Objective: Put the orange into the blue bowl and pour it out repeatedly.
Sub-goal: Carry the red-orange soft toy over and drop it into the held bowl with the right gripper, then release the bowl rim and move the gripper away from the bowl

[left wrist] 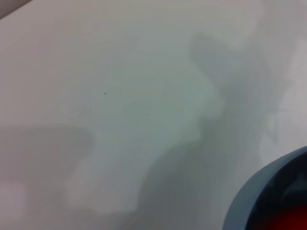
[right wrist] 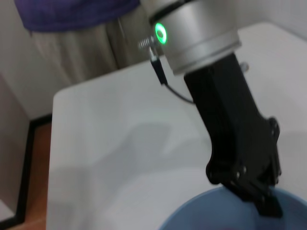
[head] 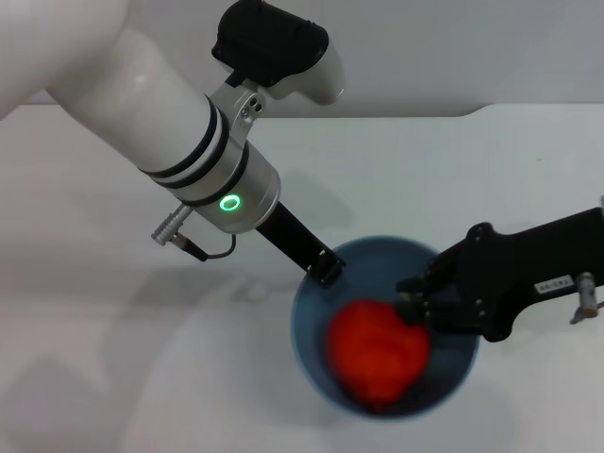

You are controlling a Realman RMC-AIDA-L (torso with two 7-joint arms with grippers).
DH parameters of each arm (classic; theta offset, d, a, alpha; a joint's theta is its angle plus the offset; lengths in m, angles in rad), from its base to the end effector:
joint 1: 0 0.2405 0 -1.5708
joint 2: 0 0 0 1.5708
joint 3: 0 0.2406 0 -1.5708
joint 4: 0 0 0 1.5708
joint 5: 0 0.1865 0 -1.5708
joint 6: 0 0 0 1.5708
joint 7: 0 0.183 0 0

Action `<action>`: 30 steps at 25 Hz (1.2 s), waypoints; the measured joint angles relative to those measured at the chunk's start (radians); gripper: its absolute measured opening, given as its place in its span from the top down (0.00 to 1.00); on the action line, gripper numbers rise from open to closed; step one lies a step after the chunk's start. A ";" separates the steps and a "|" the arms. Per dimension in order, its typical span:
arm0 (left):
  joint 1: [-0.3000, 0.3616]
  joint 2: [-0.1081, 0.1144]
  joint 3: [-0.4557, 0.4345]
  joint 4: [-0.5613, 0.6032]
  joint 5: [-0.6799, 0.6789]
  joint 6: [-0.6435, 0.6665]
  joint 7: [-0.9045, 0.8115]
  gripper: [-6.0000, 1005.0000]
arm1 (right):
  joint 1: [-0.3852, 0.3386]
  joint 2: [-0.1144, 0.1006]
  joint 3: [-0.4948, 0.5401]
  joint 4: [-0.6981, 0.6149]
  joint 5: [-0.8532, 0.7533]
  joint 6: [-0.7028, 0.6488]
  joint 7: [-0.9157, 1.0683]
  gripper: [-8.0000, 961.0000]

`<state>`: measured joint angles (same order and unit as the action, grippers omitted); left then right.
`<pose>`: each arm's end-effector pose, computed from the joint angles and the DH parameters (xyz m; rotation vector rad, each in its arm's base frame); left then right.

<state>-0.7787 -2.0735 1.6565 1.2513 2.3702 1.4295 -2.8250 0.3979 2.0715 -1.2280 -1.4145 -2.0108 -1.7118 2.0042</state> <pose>-0.1158 0.3241 -0.0893 -2.7512 -0.9392 0.3999 0.1551 0.2749 -0.0158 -3.0511 0.4950 0.2102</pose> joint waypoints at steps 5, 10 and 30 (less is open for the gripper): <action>0.002 0.002 0.001 0.001 0.000 0.000 0.006 1.00 | 0.013 0.001 0.009 -0.023 -0.029 0.009 0.055 0.82; 0.007 0.004 0.003 -0.009 0.004 -0.009 0.009 1.00 | -0.017 0.000 0.075 -0.083 -0.030 0.016 0.086 0.66; 0.011 0.000 0.164 -0.111 0.008 -0.171 0.013 1.00 | -0.041 -0.002 0.339 0.178 -0.220 0.120 0.280 0.50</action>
<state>-0.7677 -2.0736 1.8207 1.1400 2.3779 1.2589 -2.8116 0.3568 2.0693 -0.8886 -1.2368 -2.2309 -1.5919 2.2841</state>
